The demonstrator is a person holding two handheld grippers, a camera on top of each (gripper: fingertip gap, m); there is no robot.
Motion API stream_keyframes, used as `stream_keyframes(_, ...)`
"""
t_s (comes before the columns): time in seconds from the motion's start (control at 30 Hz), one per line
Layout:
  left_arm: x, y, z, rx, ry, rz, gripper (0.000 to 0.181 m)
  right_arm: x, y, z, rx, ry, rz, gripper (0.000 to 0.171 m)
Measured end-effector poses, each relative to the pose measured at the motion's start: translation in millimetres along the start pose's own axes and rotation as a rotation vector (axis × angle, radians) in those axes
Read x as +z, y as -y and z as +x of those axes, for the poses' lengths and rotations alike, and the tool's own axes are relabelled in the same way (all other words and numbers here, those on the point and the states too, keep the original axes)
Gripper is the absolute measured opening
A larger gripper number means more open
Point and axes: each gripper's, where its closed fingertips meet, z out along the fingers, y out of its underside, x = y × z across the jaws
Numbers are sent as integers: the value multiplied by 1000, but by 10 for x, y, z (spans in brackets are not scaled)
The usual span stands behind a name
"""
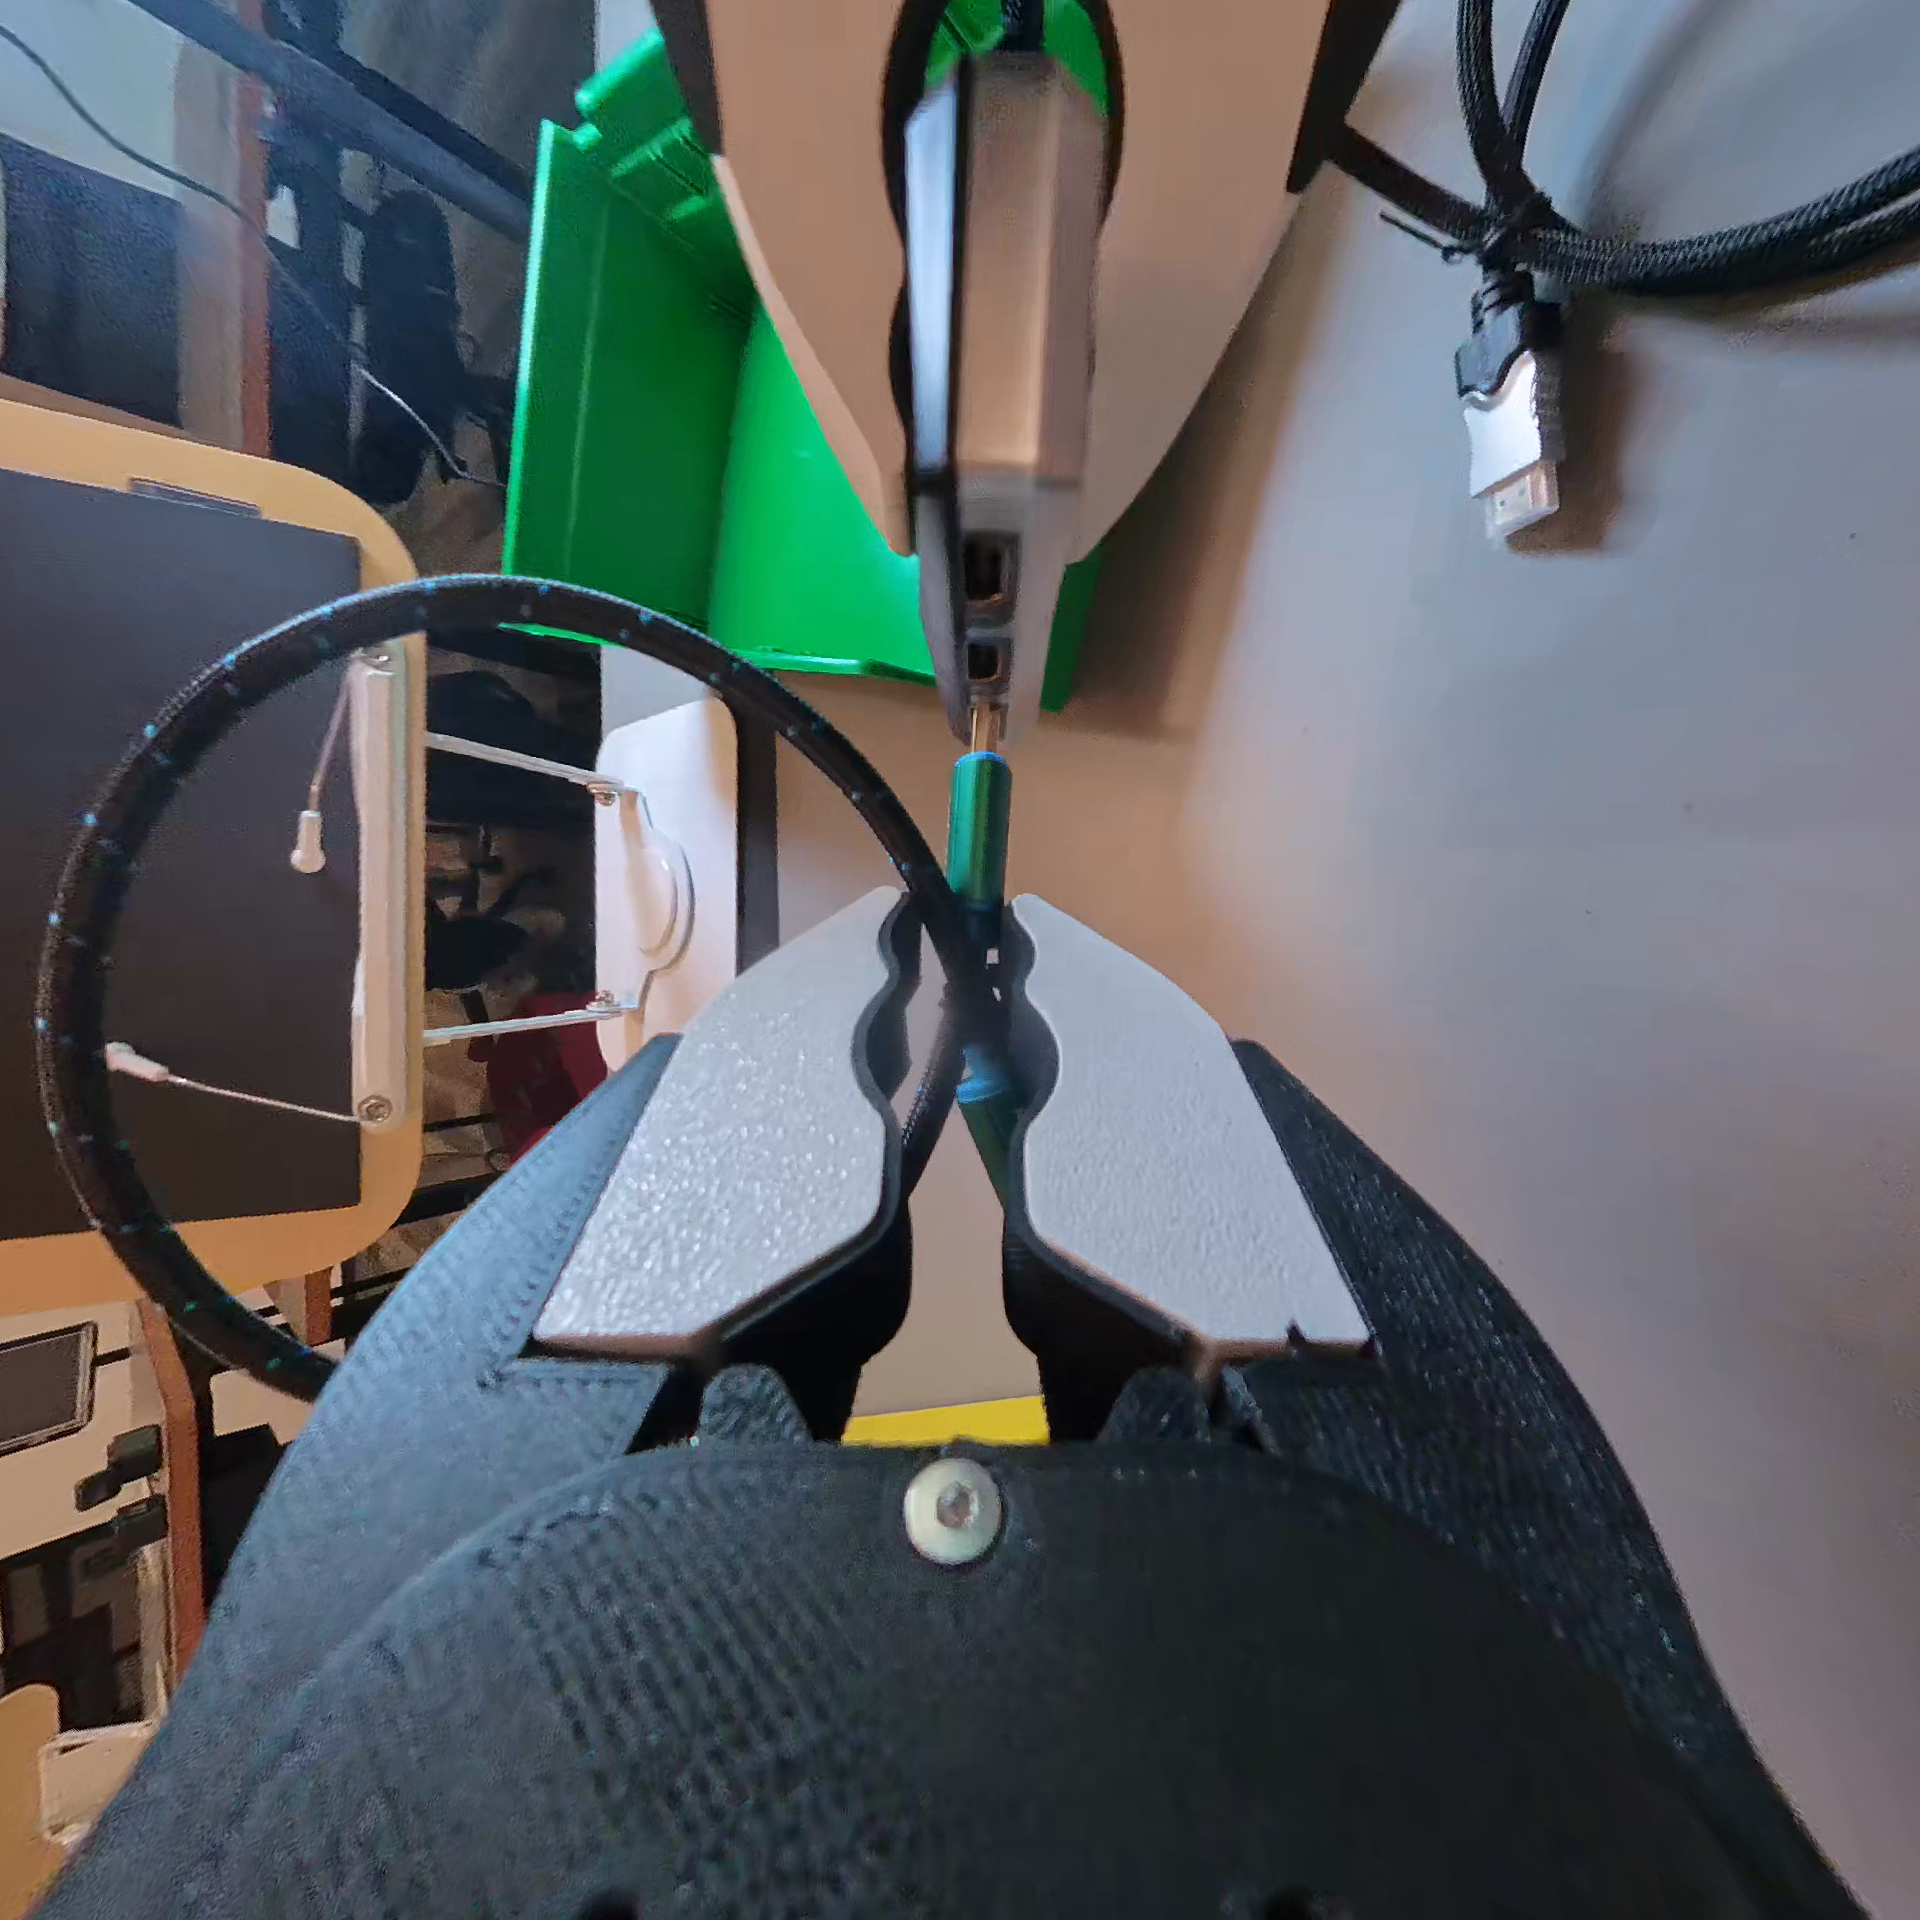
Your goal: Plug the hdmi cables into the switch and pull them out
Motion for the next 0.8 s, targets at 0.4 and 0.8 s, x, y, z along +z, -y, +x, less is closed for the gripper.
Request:
stream_keyframes(0.4, 44, 26, 64, -112, -62, 15, 14, -45, 20, -28, 87, 57, 72, 23)
stream_keyframes(0.8, 72, 18, 98, -114, -73, 1, 14, 3, -50, -87, 82, 88, 29, 23)
